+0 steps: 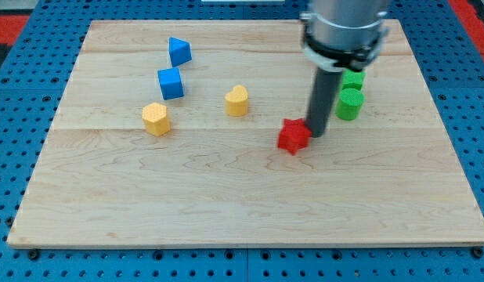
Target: Nudge the blue triangle towards the blue cube
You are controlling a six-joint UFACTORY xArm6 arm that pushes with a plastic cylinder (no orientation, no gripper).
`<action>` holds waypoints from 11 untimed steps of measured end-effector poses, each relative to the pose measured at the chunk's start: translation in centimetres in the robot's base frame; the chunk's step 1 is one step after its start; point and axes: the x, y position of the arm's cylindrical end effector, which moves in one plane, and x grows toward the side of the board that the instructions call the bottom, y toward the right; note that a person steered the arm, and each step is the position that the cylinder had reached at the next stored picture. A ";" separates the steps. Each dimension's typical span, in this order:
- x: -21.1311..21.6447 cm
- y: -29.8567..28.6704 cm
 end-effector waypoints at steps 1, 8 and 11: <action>-0.9 5.3; -14.7 11.5; -18.6 1.0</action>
